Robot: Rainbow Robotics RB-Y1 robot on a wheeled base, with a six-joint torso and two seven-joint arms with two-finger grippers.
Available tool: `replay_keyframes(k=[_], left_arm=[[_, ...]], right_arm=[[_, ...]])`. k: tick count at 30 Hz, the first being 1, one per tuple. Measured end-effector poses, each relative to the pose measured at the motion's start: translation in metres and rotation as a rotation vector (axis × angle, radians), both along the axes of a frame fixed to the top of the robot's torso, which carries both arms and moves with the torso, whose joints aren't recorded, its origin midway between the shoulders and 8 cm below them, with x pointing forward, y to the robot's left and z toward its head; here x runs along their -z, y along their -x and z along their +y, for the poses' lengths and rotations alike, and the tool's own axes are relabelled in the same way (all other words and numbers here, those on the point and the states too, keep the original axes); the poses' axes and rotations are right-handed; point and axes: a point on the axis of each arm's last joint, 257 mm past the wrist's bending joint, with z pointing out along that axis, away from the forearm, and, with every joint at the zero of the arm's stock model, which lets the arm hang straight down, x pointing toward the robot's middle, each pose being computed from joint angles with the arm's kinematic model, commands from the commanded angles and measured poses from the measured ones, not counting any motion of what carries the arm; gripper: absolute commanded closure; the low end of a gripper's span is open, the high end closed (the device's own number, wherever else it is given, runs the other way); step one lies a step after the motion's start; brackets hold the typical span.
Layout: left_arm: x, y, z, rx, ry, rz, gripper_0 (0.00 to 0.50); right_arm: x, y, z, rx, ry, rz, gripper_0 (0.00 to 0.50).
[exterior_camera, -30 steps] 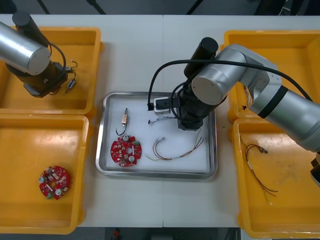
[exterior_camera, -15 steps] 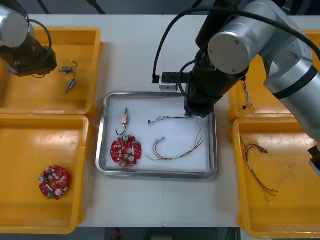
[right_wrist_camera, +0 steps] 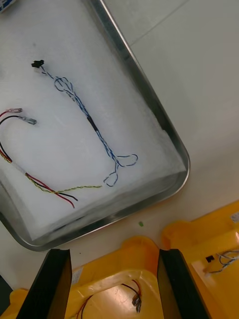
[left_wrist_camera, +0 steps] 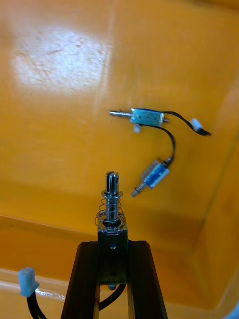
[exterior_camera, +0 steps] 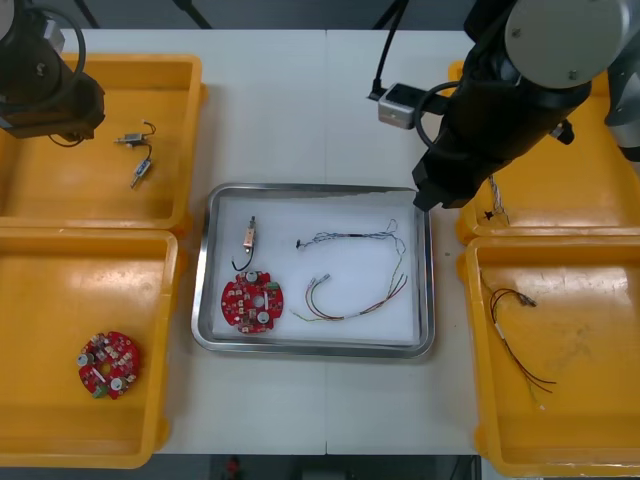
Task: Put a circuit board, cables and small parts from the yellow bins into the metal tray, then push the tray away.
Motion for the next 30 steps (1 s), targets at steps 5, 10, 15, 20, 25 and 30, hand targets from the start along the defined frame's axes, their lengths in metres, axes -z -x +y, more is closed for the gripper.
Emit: replay_keyframes(k=[5, 10, 15, 20, 25, 30], left_arm=[[-0.007, 0.014, -0.032, 0.037, 0.008, 0.001, 0.5], [-0.014, 0.025, -0.067, -0.099, 0.143, -0.029, 0.5], [-0.011, 0.039, -0.095, -0.243, 0.252, -0.042, 0.5], [-0.002, 0.05, -0.112, -0.186, 0.224, -0.034, 0.5], [0.008, 0.048, -0.125, -0.14, 0.167, -0.073, 0.5], [0.026, 0.048, -0.147, -0.154, 0.166, -0.087, 0.5]], right_arm=[[-0.012, -0.006, -0.023, 0.197, -0.084, 0.005, 0.0], [-0.015, -0.001, -0.054, 0.356, -0.132, -0.013, 0.0], [-0.016, 0.008, -0.095, 0.574, -0.2, -0.034, 0.0], [-0.01, 0.021, -0.138, 0.698, -0.224, -0.046, 0.0], [-0.005, 0.029, -0.173, 0.935, -0.29, -0.028, 0.0], [0.002, 0.034, -0.202, 1.057, -0.301, -0.039, 0.0]])
